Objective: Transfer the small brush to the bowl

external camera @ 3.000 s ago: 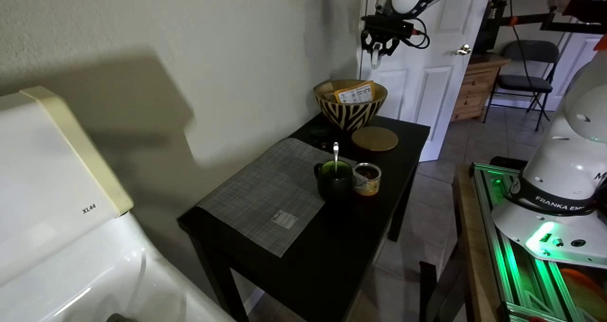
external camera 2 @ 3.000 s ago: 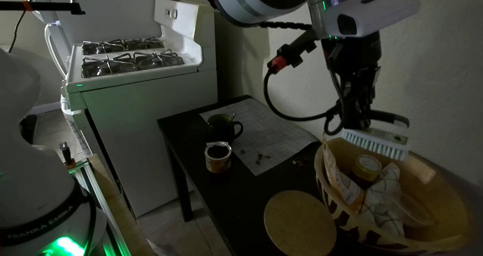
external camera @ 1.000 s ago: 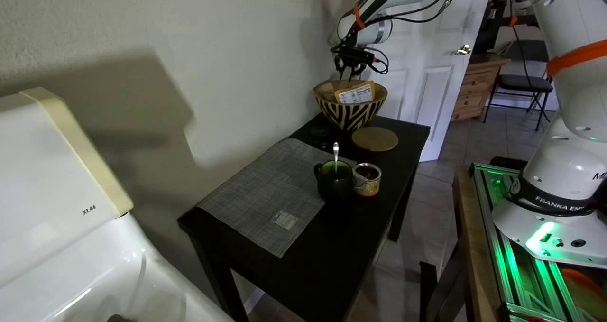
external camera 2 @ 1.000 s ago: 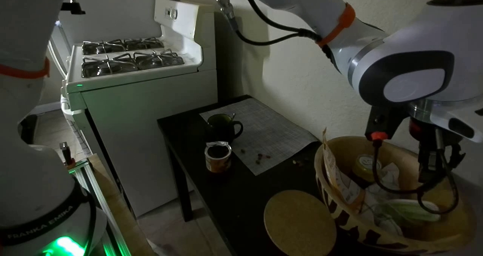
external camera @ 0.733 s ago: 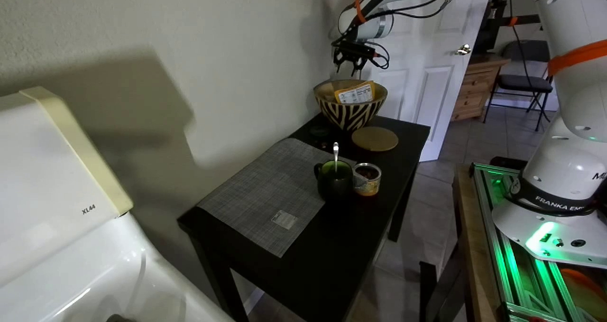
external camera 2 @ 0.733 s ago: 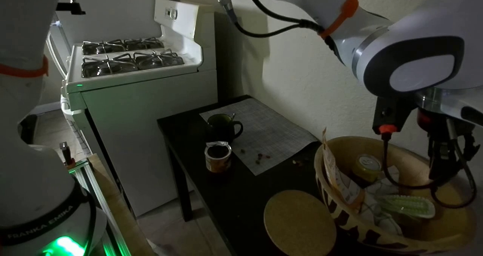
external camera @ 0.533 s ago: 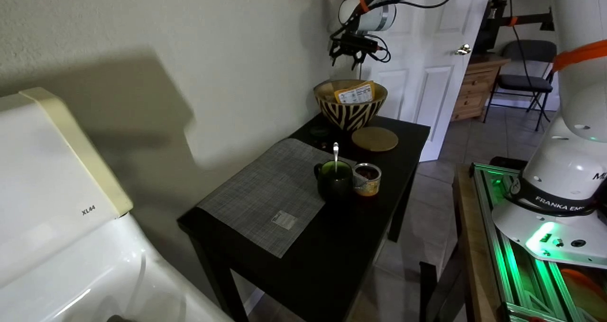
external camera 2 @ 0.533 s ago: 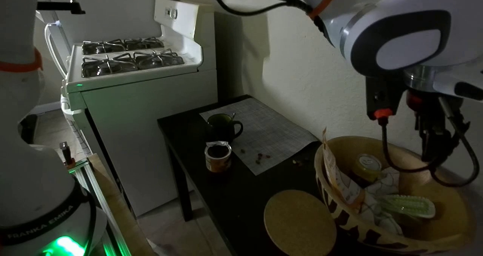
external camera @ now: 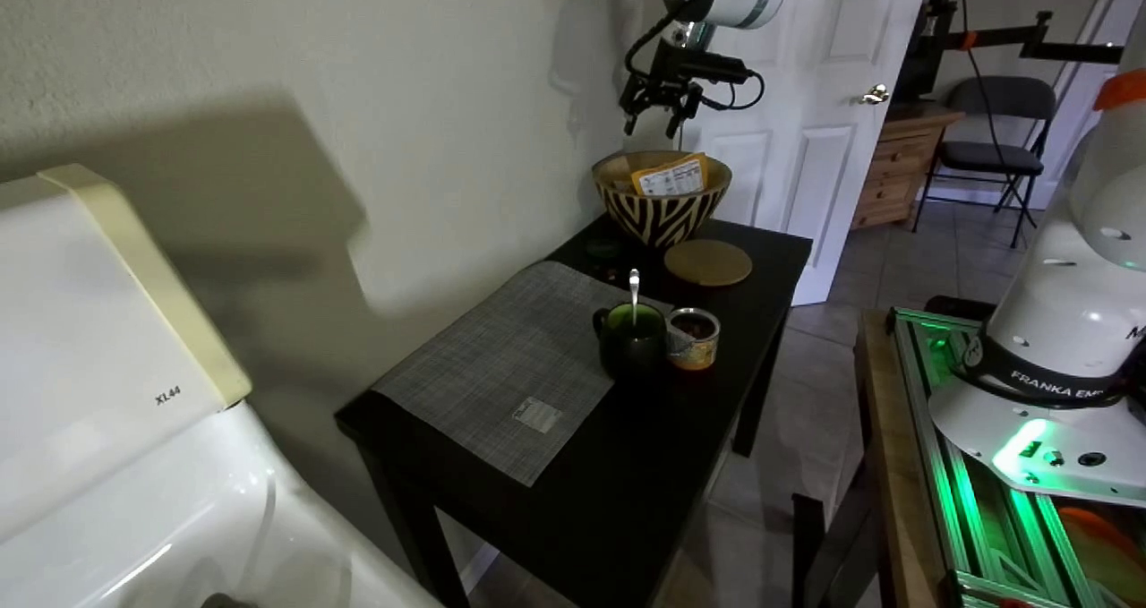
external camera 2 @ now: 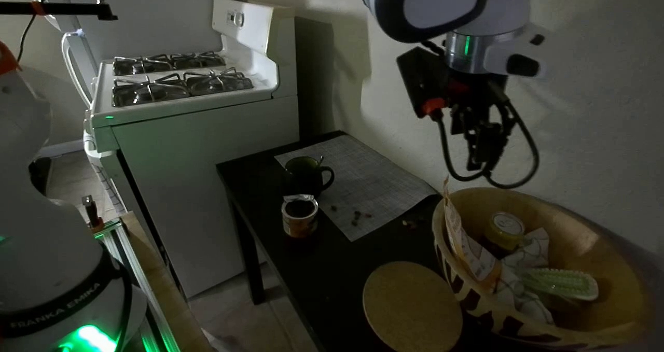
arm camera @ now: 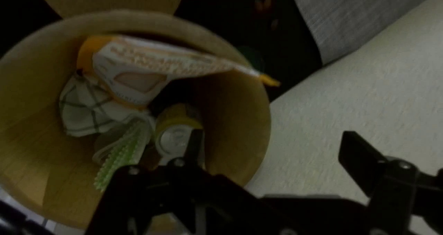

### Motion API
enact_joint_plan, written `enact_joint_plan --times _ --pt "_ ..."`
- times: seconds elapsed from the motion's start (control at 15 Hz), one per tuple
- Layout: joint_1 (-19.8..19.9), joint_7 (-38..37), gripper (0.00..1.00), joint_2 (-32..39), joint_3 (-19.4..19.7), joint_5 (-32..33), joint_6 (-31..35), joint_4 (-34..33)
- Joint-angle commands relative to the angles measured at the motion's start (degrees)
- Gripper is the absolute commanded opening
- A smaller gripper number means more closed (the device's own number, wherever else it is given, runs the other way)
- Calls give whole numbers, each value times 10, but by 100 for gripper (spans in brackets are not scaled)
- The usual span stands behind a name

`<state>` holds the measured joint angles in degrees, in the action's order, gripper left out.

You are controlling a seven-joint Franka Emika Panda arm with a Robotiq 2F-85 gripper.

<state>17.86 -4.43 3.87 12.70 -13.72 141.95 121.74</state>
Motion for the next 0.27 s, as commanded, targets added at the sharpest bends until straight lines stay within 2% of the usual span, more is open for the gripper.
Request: enact_joint_plan --times 0.0,0.07,0.13,0.2 --pt "-33 36 100 -122 -10 46 -36 127" --pt "-41 41 100 -148 -15 64 -44 154" --pt "-36 25 100 -78 -4 38 -32 83" --pt "-43 25 100 -101 -8 50 -37 107"
